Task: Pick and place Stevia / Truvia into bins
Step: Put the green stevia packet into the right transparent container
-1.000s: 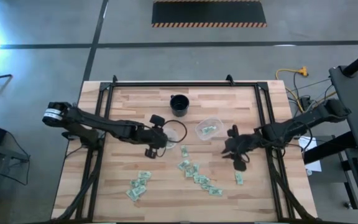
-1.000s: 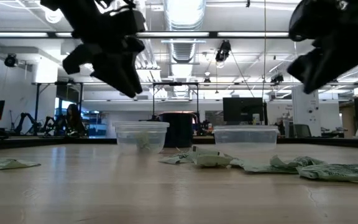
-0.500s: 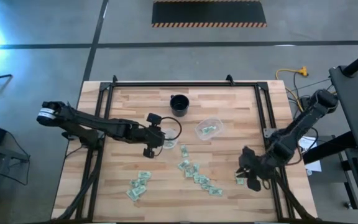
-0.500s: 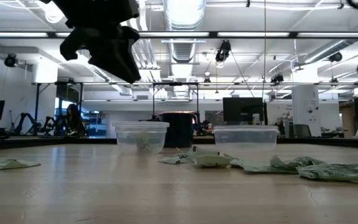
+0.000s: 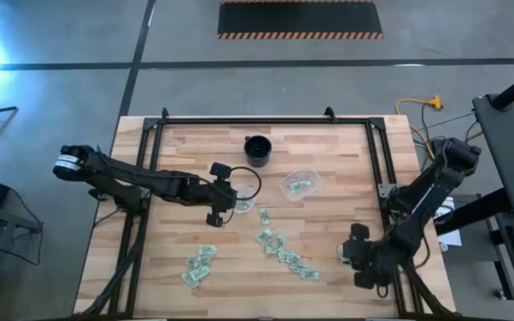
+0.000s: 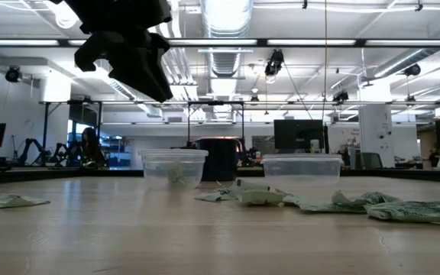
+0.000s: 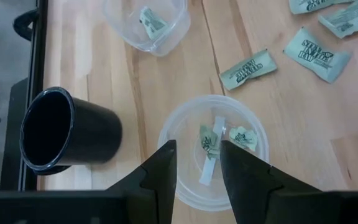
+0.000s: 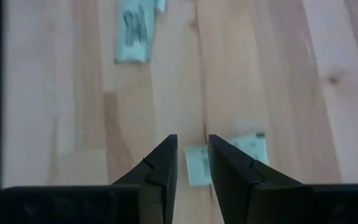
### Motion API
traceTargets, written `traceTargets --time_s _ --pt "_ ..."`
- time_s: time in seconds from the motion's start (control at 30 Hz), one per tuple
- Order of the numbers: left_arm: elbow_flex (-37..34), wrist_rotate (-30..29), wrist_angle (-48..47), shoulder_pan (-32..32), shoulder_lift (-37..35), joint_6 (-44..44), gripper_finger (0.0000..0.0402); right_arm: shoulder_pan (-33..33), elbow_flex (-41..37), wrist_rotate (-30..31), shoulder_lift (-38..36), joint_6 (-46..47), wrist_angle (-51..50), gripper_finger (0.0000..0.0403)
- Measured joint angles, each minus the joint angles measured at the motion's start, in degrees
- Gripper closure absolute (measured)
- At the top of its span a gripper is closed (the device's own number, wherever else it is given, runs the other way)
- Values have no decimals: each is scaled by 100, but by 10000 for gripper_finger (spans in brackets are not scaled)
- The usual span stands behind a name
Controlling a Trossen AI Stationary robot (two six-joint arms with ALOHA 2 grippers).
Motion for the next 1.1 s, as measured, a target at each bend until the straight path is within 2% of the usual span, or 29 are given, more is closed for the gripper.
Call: traceTargets --time_s 0.1,0.17,0.3,0.5,0.87,1.1 --pt "5 0 2 0 0 4 295 228 590 39 534 182 -777 321" --pt "31 0 9 0 0 6 295 385 908 283 882 311 -1185 321" --pt "52 -11 34 0 -4 8 295 520 1287 599 1386 383 -1410 321" --pt "55 -22 28 0 -4 6 295 498 1308 288 1646 720 -1437 311" --pt "55 -58 28 0 -4 4 295 494 1255 229 1779 568 -1446 232" --pt "55 -59 42 0 -4 4 295 461 1218 108 2087 502 -1442 227"
